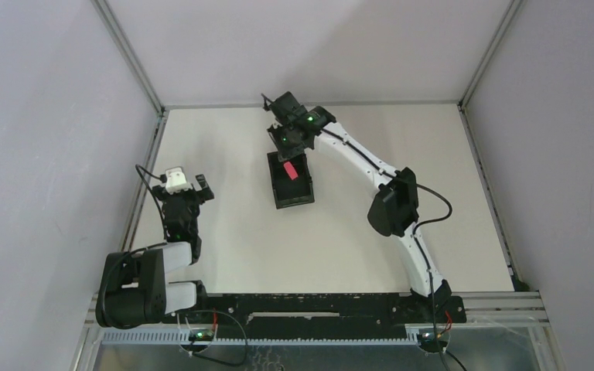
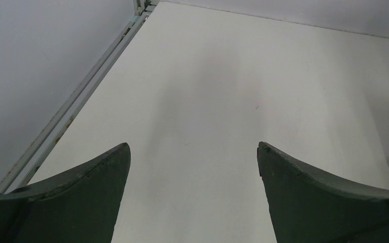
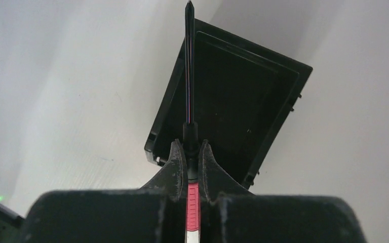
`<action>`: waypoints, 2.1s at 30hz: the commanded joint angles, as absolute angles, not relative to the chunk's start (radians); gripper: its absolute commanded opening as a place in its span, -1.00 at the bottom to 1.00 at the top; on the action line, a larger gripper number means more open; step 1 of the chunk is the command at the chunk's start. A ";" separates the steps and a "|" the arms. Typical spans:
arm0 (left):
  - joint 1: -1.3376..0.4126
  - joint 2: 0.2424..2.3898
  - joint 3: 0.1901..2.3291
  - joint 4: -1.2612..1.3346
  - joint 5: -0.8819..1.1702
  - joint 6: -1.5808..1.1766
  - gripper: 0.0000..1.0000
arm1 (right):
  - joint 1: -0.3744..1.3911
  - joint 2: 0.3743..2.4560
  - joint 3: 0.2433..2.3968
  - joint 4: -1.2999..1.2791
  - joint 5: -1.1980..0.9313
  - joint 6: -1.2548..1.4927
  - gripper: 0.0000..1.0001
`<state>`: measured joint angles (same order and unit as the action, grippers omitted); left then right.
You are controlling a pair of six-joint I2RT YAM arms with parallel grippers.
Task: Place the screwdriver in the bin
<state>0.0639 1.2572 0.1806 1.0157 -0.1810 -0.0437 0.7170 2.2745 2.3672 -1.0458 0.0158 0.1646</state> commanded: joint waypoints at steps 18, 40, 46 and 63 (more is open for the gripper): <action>0.060 1.258 0.194 1.055 -0.184 -0.027 1.00 | 0.759 2.337 2.149 -0.825 0.078 0.037 -0.50; 0.059 1.258 0.194 1.055 -0.183 -0.028 1.00 | 0.709 1.523 1.457 -0.511 0.159 0.112 0.99; 0.060 1.258 0.193 1.055 -0.183 -0.028 1.00 | 0.636 1.243 1.044 -0.280 0.138 0.187 0.99; 0.060 1.258 0.193 1.055 -0.183 -0.028 1.00 | 0.549 0.796 0.454 -0.088 0.286 0.315 0.99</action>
<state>0.0639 1.2572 0.1806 1.0157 -0.1810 -0.0437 0.5507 0.8207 0.4583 -0.1772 0.2581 0.2993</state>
